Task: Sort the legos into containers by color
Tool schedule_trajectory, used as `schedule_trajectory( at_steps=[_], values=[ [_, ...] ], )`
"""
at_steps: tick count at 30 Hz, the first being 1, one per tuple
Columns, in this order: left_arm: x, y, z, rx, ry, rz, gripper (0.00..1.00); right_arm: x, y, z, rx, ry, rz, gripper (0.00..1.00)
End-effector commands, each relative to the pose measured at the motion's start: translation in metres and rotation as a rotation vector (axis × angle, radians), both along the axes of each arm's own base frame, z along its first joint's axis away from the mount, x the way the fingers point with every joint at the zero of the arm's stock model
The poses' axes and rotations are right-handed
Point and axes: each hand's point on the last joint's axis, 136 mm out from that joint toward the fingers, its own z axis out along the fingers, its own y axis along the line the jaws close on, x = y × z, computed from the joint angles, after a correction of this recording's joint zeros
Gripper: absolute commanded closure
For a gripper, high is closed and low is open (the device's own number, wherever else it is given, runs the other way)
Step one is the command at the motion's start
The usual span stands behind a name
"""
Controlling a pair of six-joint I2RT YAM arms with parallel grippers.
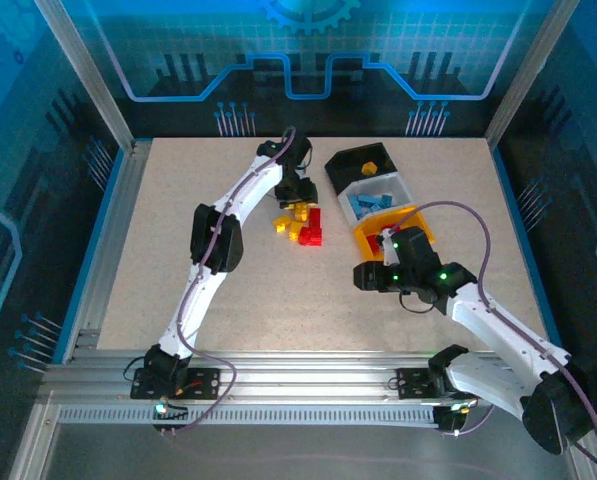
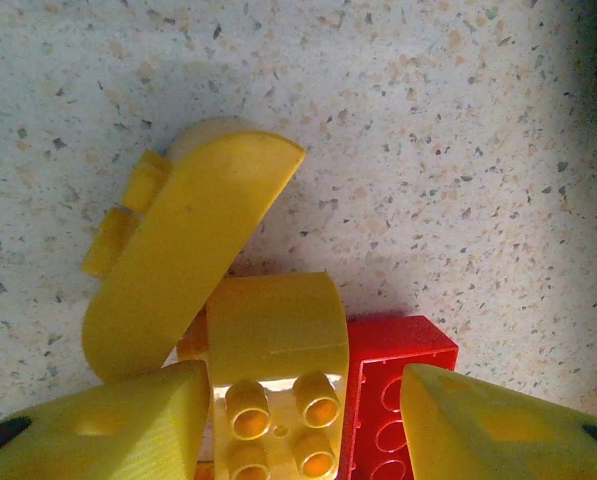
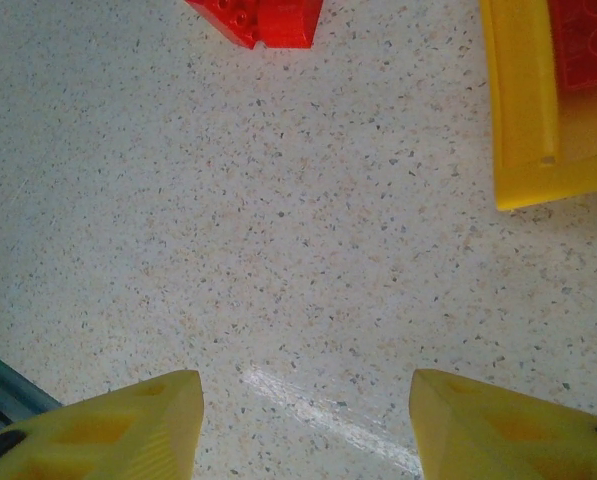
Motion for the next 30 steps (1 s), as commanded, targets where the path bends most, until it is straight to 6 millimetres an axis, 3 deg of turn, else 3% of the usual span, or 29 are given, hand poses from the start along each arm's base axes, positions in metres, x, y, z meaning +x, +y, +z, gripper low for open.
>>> schedule_trajectory(
  at_steps=[1, 7, 14, 21, 30],
  values=[
    [-0.011, 0.006, -0.028, 0.042, 0.077, 0.012, 0.48, 0.003, 0.005, 0.009, 0.009, -0.015, 0.027, 0.42],
    [-0.025, 0.013, -0.034, 0.081, 0.116, -0.007, 0.5, 0.01, 0.011, 0.009, 0.023, -0.013, 0.043, 0.42],
    [-0.035, 0.023, -0.028, 0.13, 0.113, -0.039, 0.55, 0.014, 0.015, 0.013, 0.027, -0.026, 0.052, 0.43],
    [-0.04, 0.025, -0.024, 0.123, 0.123, -0.051, 0.67, 0.015, 0.021, 0.015, 0.021, -0.042, 0.061, 0.43],
    [-0.041, 0.034, 0.0, -0.027, 0.121, 0.032, 0.69, 0.028, 0.024, 0.031, 0.011, -0.092, 0.054, 0.42]
  ],
)
